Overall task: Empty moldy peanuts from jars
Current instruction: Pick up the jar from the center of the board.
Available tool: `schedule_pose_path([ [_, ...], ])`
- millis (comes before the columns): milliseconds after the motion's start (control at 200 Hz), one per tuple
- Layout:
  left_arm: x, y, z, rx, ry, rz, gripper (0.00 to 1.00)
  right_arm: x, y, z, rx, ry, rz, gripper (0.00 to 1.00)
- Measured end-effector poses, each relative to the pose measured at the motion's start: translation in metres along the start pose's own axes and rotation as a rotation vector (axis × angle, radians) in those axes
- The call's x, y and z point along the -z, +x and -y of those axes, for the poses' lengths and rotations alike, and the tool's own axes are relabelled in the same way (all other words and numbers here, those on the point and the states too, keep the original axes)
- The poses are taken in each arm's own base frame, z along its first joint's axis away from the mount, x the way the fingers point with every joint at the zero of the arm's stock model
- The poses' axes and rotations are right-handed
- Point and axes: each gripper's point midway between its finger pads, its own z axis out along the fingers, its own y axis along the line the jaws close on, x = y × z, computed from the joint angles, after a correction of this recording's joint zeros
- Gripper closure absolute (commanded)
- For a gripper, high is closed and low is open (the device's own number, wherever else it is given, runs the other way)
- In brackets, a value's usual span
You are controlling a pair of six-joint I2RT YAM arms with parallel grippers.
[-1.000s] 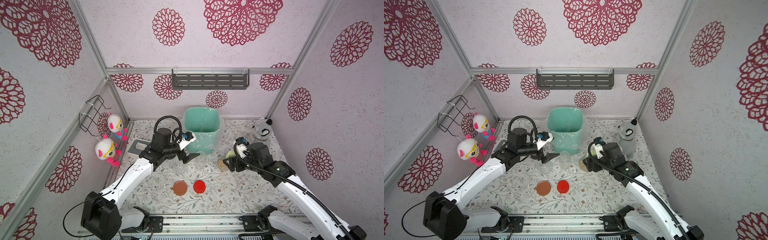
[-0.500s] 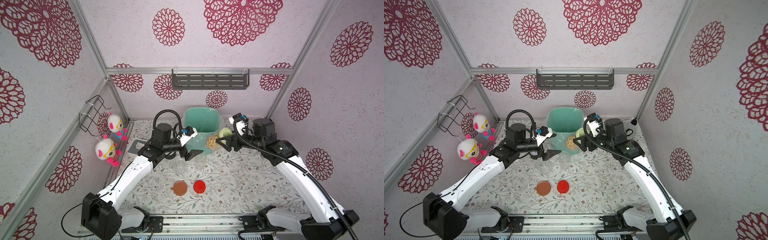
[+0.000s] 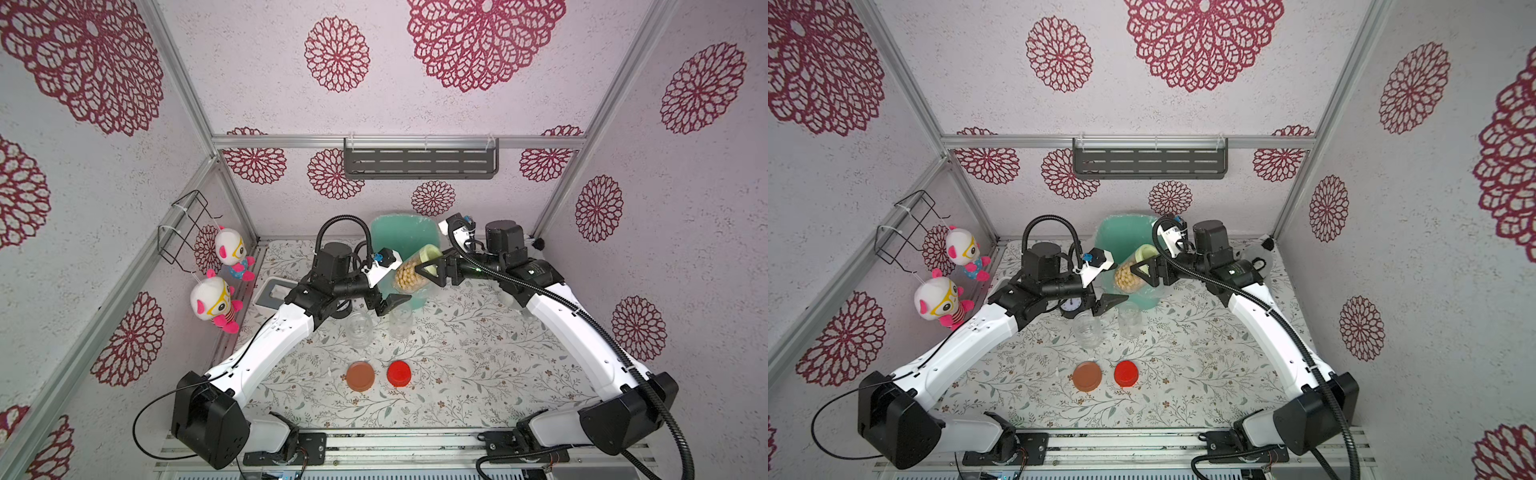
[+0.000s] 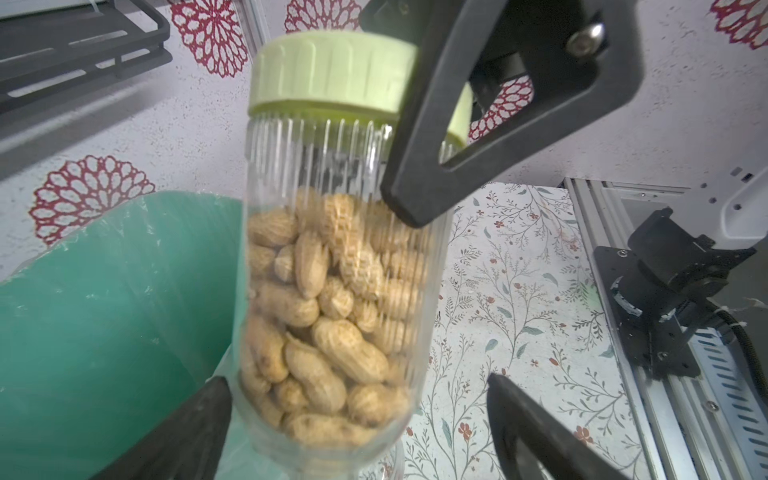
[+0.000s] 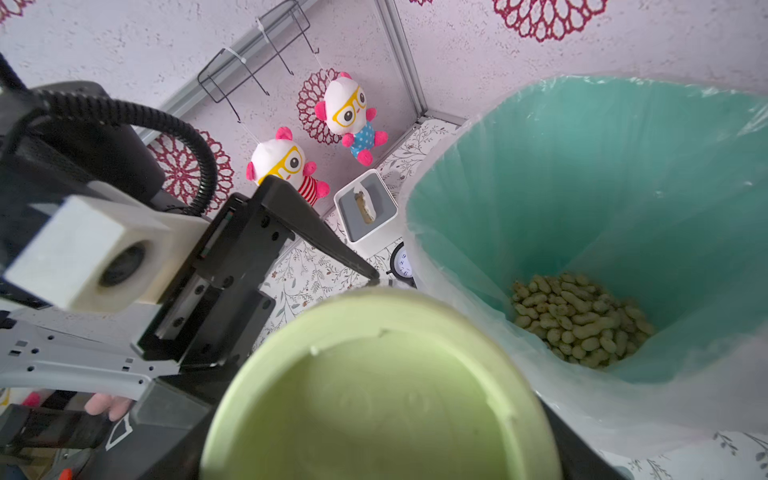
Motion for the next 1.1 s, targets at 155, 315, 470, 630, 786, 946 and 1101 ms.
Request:
schedule_pose_path([
  [155, -0.005, -0.001, -0.005, -0.034, -0.038, -0.018, 0.03, -0.001, -0.006, -0.004, -0.013, -0.023, 0.022, 1.0],
  [315, -0.005, -0.004, -0.009, -0.057, -0.07, -0.021, 0.03, 0.0, -0.014, -0.011, -0.014, -0.058, 0.048, 1.0],
  [470, -0.006, -0.007, -0.014, -0.068, -0.099, -0.014, 0.03, -0.001, -0.022, -0.016, -0.018, -0.097, 0.085, 1.0],
  [630, -0.005, -0.015, -0.02, -0.08, -0.127, 0.013, 0.02, -0.006, -0.017, -0.014, -0.054, -0.116, 0.089, 1.0],
  [786, -0.005, -0.022, -0.023, -0.087, -0.141, 0.043, 0.01, -0.009, -0.016, -0.012, -0.075, -0.129, 0.099, 1.0],
  [946, -0.01, -0.021, -0.025, -0.082, -0.141, 0.047, 0.01, -0.011, -0.016, -0.013, -0.092, -0.157, 0.114, 1.0],
  [1101, -0.012, -0.019, -0.026, -0.082, -0.142, 0.045, 0.0, -0.012, -0.017, -0.015, -0.098, -0.173, 0.123, 1.0],
])
